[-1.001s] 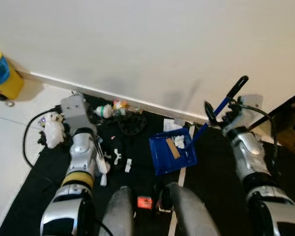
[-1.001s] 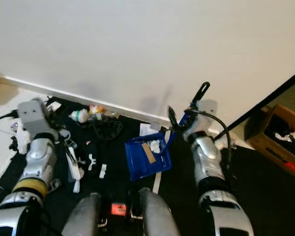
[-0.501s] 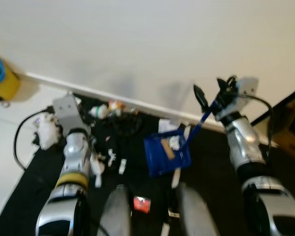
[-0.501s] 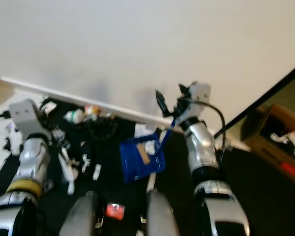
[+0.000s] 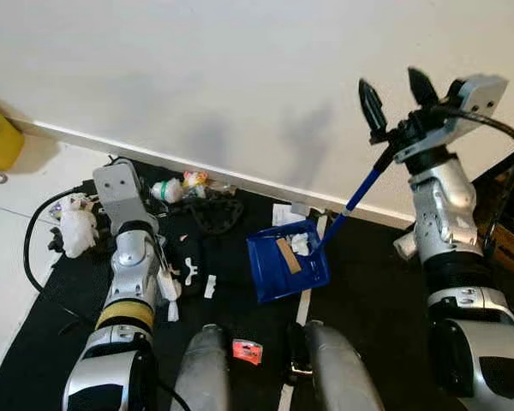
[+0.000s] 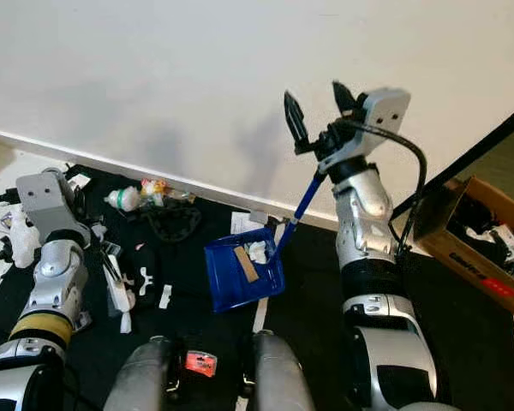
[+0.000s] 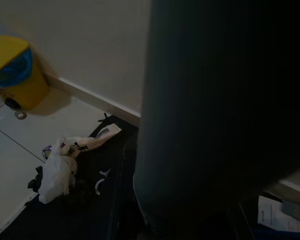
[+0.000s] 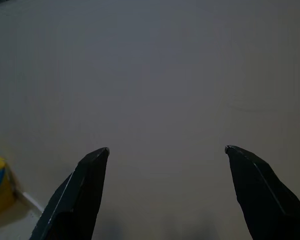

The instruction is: Sweep floor

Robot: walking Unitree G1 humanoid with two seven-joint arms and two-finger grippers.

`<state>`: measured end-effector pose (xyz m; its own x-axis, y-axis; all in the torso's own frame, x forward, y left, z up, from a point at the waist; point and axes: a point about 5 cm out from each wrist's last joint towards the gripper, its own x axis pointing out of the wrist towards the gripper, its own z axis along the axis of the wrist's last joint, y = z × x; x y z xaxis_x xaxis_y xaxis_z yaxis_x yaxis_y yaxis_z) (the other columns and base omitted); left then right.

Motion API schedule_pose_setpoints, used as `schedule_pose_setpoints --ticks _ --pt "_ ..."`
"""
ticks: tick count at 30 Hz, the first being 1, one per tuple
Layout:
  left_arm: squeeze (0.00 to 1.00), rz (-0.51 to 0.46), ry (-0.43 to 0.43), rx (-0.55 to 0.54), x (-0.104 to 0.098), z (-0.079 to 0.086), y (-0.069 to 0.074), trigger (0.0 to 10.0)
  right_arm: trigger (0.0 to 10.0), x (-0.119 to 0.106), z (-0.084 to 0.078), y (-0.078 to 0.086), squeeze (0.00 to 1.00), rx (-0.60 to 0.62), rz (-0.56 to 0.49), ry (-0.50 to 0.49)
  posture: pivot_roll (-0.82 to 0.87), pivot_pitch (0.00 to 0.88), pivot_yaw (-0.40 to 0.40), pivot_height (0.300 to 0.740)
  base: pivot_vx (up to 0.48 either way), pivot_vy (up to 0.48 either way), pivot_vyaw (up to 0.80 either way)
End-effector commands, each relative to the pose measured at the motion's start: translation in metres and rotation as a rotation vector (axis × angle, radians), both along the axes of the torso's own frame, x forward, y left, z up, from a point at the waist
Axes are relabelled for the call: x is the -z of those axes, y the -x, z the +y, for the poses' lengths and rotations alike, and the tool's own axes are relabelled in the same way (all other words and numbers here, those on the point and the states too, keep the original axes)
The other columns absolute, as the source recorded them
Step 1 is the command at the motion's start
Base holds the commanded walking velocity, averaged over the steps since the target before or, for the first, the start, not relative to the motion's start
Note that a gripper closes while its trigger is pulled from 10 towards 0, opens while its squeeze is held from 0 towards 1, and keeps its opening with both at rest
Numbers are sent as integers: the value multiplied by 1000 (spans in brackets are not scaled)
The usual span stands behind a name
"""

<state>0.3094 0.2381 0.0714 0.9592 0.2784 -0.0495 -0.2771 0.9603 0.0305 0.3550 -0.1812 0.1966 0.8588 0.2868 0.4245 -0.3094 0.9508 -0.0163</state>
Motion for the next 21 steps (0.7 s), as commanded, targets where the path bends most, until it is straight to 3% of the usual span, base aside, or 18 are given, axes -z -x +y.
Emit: schedule_pose_setpoints --ticks 1,2,3,4,5,7,9,12,13,16,17,21 --pt "0 81 63 1 21 -5 11 10000 10000 6 -8 2 278 33 34 16 -2 154 -83 740 0 0 0" --pt "0 77 56 11 21 -7 13 10000 10000 9 -12 4 278 50 53 28 -1 151 -83 740 0 0 0" --pt "0 74 66 8 22 -7 15 10000 10000 15 -16 8 933 58 72 40 -1 181 -85 740 0 0 0" --pt "0 72 75 4 22 -8 16 10000 10000 18 -18 11 933 57 82 43 -1 181 -85 740 0 0 0" --pt "0 80 72 9 24 -9 18 10000 10000 24 -20 14 1000 67 98 75 -1 180 -85 740 0 0 0" --pt "0 86 68 13 26 -10 20 10000 10000 29 -22 16 1000 74 110 99 -1 180 -85 740 0 0 0" --pt "0 79 78 6 25 -11 20 10000 10000 39 -33 17 1000 181 151 136 2 197 -84 740 0 0 0" --pt "0 78 80 5 25 -11 20 10000 10000 39 -34 17 1000 193 155 138 2 197 -84 740 0 0 0" --pt "0 81 71 21 25 -13 20 10000 10000 41 -37 18 141 212 150 157 -1 197 -76 740 0 0 0" --pt "0 84 64 34 25 -14 20 10000 10000 43 -38 19 141 227 146 172 -1 197 -76 740 0 0 0" --pt "0 77 62 35 23 -14 19 10000 10000 45 -41 18 0 244 145 183 4 205 -68 740 0 0 0" --pt "0 68 50 45 17 -12 15 10000 10000 53 -46 10 0 300 192 176 11 219 -64 740 0 0 0"
